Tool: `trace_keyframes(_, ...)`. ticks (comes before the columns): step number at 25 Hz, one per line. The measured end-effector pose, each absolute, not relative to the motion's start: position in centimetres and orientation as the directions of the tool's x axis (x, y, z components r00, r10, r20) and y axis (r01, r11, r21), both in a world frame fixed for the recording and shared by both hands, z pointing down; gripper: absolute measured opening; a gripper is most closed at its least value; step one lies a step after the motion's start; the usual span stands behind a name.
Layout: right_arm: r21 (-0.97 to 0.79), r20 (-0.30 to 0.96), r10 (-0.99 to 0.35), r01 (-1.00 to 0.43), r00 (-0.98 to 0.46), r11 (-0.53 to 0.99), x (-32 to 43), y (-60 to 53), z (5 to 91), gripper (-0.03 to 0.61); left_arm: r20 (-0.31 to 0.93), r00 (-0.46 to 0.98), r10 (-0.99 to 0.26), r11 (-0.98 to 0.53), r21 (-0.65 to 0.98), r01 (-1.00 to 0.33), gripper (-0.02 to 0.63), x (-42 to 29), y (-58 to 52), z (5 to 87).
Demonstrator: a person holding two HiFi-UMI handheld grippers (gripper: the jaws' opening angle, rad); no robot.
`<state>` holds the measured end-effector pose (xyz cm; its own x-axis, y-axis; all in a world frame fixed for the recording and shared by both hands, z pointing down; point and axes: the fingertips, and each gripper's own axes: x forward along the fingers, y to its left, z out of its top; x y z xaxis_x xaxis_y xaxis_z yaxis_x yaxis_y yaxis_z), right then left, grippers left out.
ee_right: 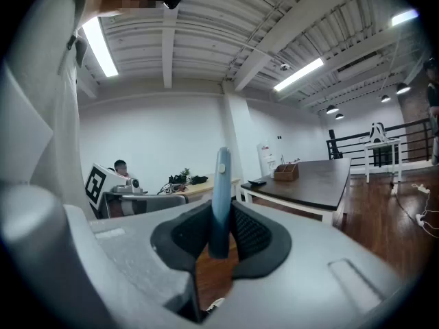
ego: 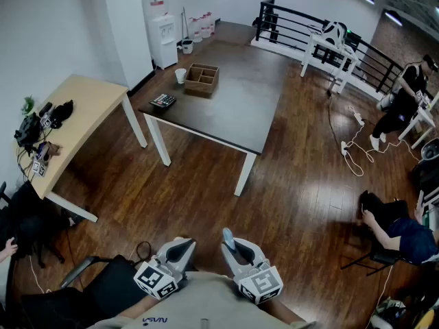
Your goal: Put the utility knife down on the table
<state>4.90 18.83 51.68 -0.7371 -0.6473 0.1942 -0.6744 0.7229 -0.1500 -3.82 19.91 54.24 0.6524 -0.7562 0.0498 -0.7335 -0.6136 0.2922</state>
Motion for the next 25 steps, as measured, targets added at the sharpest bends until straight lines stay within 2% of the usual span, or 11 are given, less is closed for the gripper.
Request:
trace_keyframes(7,-0.149,0.202,-0.673,-0.701,-0.712,0.697,1.3,13.4,51.2,0.072,0.032,0.673,-0.739,-0.640,0.277,-0.717,0.002,-7.5,14.2,53.4)
trace_keyframes(20,-0.140,0.227,-0.696,-0.730,-0.682,0.669,-10.5,4.4,49.4,0.072,0.000,0.686,-0.728,-0.657,0.288,-0.697,0.002,-19.3,4.4,51.1)
trace_keyframes(25,-0.119,0.247,-0.703,-0.741,-0.667,0.661,-12.4,1.1,49.4,0.074,-0.025,0.677,-0.736,-0.652,0.295,-0.698,0.002,-21.7,1.6,51.1)
